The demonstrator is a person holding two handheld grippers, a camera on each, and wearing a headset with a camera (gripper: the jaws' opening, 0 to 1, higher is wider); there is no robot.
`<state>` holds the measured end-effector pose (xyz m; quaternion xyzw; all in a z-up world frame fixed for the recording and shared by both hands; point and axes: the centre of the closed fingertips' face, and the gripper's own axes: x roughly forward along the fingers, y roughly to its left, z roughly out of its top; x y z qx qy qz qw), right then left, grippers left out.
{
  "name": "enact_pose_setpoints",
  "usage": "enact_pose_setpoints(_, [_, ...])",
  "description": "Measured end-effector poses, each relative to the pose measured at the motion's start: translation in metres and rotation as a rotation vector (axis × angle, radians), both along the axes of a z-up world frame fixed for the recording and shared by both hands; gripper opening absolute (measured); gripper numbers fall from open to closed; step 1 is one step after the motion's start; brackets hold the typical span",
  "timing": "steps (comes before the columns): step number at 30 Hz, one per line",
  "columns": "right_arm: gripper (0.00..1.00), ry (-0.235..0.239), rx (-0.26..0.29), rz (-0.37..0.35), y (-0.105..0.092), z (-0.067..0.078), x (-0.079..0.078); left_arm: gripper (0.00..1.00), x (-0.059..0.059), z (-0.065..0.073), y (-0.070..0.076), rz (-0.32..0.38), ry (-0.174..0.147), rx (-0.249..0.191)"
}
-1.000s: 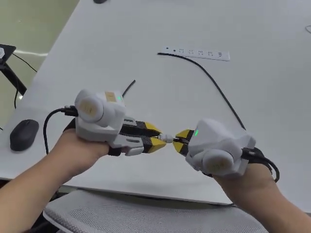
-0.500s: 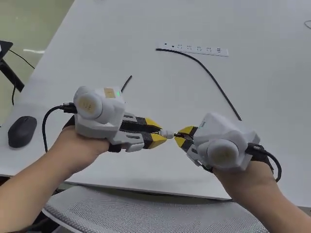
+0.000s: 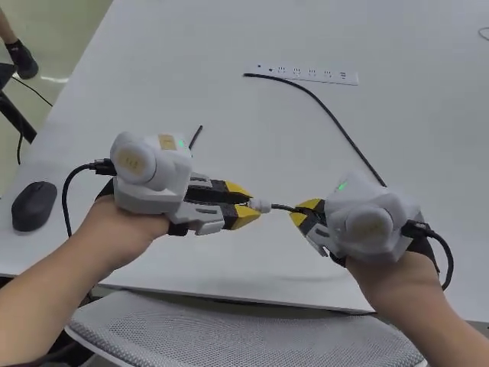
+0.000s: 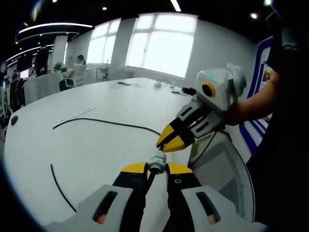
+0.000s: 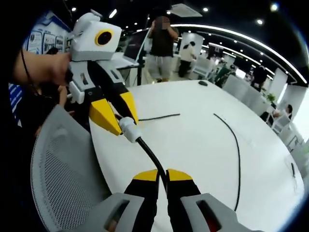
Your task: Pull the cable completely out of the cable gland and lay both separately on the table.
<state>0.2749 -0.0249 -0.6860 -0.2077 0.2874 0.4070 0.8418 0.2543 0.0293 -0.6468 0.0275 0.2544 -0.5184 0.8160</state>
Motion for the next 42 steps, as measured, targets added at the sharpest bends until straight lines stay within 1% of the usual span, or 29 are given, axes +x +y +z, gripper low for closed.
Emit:
enact_pose_setpoints(2, [0.0, 0.012, -0.001, -0.026, -0.007, -0.005, 0.002, 0.15, 0.0, 0.0, 0.0, -0.001, -0.003, 0.001])
enact_pose_setpoints(4, [0.0, 0.031, 0.01, -0.061, -0.013, -0.009, 0.004, 0.15, 0.001, 0.001, -0.001, -0.001, -0.003, -0.003])
enact_pose_setpoints(7, [0.0, 0.073, 0.043, -0.127, -0.02, -0.016, 0.007, 0.15, 0.002, 0.001, 0.0, 0.0, -0.003, -0.004])
enact_pose_setpoints(9, [0.0, 0.113, 0.073, -0.176, -0.025, -0.022, 0.008, 0.15, 0.002, 0.001, 0.001, 0.001, -0.005, -0.005])
enact_pose_setpoints(12, [0.0, 0.148, 0.092, -0.24, -0.036, -0.034, 0.011, 0.15, 0.002, 0.0, 0.003, 0.001, -0.004, -0.001])
enact_pose_setpoints(13, [0.0, 0.153, 0.092, -0.252, -0.039, -0.037, 0.012, 0.15, 0.002, -0.001, 0.003, 0.0, -0.004, 0.001])
enact_pose_setpoints(16, [0.0, 0.194, 0.109, -0.31, -0.049, -0.046, 0.012, 0.15, 0.002, -0.002, 0.005, 0.001, -0.003, 0.006])
enact_pose_setpoints(18, [0.0, 0.215, 0.108, -0.337, -0.055, -0.053, 0.012, 0.15, 0.003, -0.002, 0.006, 0.004, -0.004, 0.008])
enact_pose_setpoints(19, [0.0, 0.233, 0.114, -0.356, -0.057, -0.056, 0.012, 0.15, 0.003, -0.002, 0.007, 0.004, -0.004, 0.009])
enact_pose_setpoints(20, [0.0, 0.265, 0.129, -0.383, -0.059, -0.06, 0.011, 0.15, 0.003, -0.002, 0.007, 0.006, -0.003, 0.009])
enact_pose_setpoints(21, [0.0, 0.284, 0.135, -0.396, -0.061, -0.063, 0.01, 0.15, 0.003, -0.002, 0.007, 0.006, -0.004, 0.009])
enact_pose_setpoints(25, [0.0, 0.258, 0.116, -0.369, -0.059, -0.061, 0.01, 0.15, 0.003, -0.003, 0.006, 0.007, -0.005, 0.012])
enact_pose_setpoints(29, [0.0, 0.257, 0.123, -0.367, -0.059, -0.06, 0.009, 0.15, 0.003, -0.004, 0.007, 0.01, -0.005, 0.014])
enact_pose_setpoints(32, [0.0, 0.245, 0.116, -0.355, -0.059, -0.059, 0.008, 0.15, 0.002, -0.005, 0.007, 0.012, -0.005, 0.015])
enact_pose_setpoints(38, [0.01, 0.21, 0.092, -0.318, -0.056, -0.057, 0.005, 0.15, 0.002, -0.002, 0.01, 0.02, -0.008, 0.012])
enact_pose_setpoints(42, [0.01, 0.185, 0.091, -0.304, -0.055, -0.051, 0.004, 0.15, 0.002, -0.003, 0.012, 0.022, -0.007, 0.014])
